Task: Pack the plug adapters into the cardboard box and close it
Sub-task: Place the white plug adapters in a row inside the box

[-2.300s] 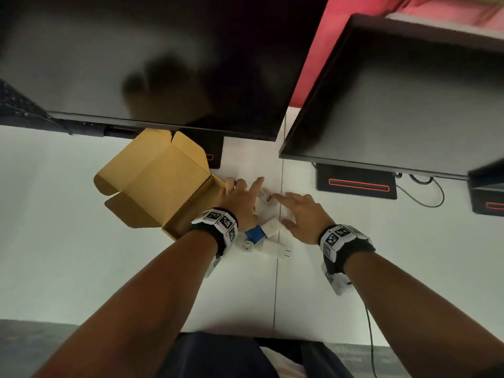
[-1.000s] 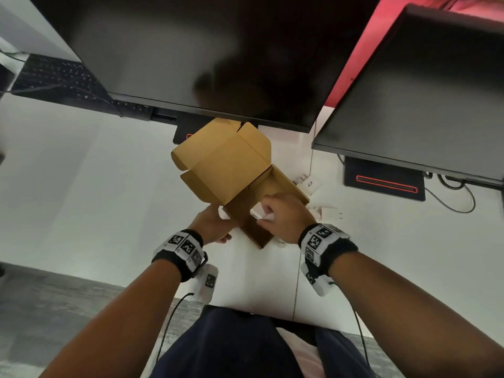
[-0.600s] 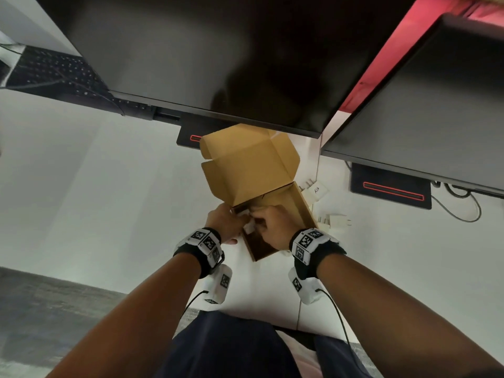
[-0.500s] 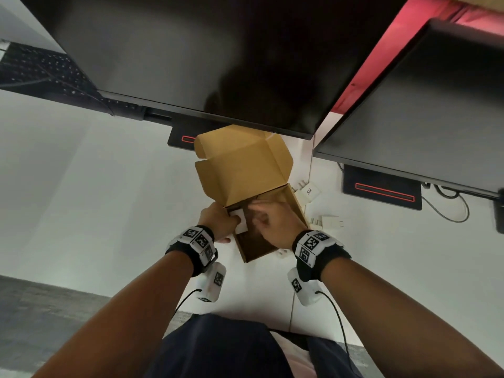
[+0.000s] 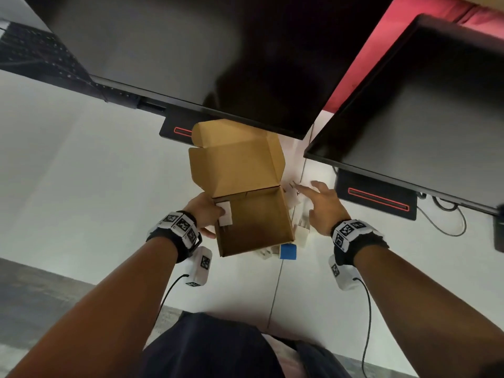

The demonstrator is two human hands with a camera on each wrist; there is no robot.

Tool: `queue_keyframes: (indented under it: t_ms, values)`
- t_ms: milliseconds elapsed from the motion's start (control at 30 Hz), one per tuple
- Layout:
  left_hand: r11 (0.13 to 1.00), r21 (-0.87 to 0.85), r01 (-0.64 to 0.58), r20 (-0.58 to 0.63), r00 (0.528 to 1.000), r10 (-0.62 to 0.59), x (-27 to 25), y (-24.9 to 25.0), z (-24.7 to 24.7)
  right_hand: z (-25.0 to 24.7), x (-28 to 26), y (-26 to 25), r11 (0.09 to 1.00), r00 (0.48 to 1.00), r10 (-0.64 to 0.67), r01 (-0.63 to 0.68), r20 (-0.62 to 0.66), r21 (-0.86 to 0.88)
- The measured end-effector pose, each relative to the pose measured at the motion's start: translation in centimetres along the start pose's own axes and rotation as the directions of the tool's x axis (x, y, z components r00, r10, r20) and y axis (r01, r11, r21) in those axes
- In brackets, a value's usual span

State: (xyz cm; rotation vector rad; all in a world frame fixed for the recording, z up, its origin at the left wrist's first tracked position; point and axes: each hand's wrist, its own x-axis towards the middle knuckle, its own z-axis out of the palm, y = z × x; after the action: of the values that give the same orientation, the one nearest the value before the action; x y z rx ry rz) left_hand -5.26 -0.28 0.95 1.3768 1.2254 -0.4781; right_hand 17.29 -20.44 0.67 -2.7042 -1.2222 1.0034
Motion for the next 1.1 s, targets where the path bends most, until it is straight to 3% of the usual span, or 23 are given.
queue_keyframes:
  t_ms: [233, 333, 467, 567, 667, 733, 833, 933, 1100]
  values:
    - [1.000, 0.013, 0.014, -0.003, 1.000, -0.014, 0.1, 0.1, 0.1, 1.4, 0.3, 0.9, 1.000, 0.982, -0.018, 0.018, -0.187, -0.002]
    - [1.000, 0.015, 0.019, -0.011, 1.000, -0.019, 0.2, -0.1, 0.2, 1.4, 0.1, 1.3, 1.000, 0.982, -0.004, 0.004, -0.190, 0.002]
    - [1.000, 0.018, 0.024, -0.009, 1.000, -0.024, 0.5, -0.2, 0.1, 0.4, -0.9, 1.4, 0.958, 0.961, 0.120, -0.045, -0.251, 0.285]
    - [0.998, 0.054, 0.037, 0.007, 0.999, -0.037, 1.0, -0.1, -0.2, -0.7, -2.2, -0.3, 0.879, 0.911, 0.109, 0.098, -0.397, 0.466]
    - [0.997, 0.066, 0.052, 0.001, 0.999, -0.052, 1.2, 0.0, -0.4, -1.1, -3.6, -3.8, 0.859, 0.859, -0.052, 0.299, -0.510, 0.415]
    - [0.996, 0.074, 0.041, 0.004, 0.999, -0.041, 1.1, 0.2, -0.6, -0.4, -4.1, -6.5, 0.847, 0.849, -0.178, 0.389, -0.497, 0.362]
    - [0.996, 0.082, 0.029, 0.010, 0.999, -0.030, 1.1, 0.3, -0.7, 1.8, -4.1, -9.7, 0.895, 0.901, -0.252, 0.355, -0.352, 0.269]
    - [0.996, 0.084, 0.017, 0.023, 1.000, -0.019, 1.2, 0.2, -0.9, 3.9, -3.1, -11.3, 0.952, 0.952, -0.150, 0.212, -0.268, 0.221]
    - [0.994, 0.110, 0.006, 0.044, 0.999, -0.010, 1.2, 0.1, -1.1, 5.8, -2.0, -12.3, 0.988, 0.972, -0.044, 0.076, -0.230, 0.133]
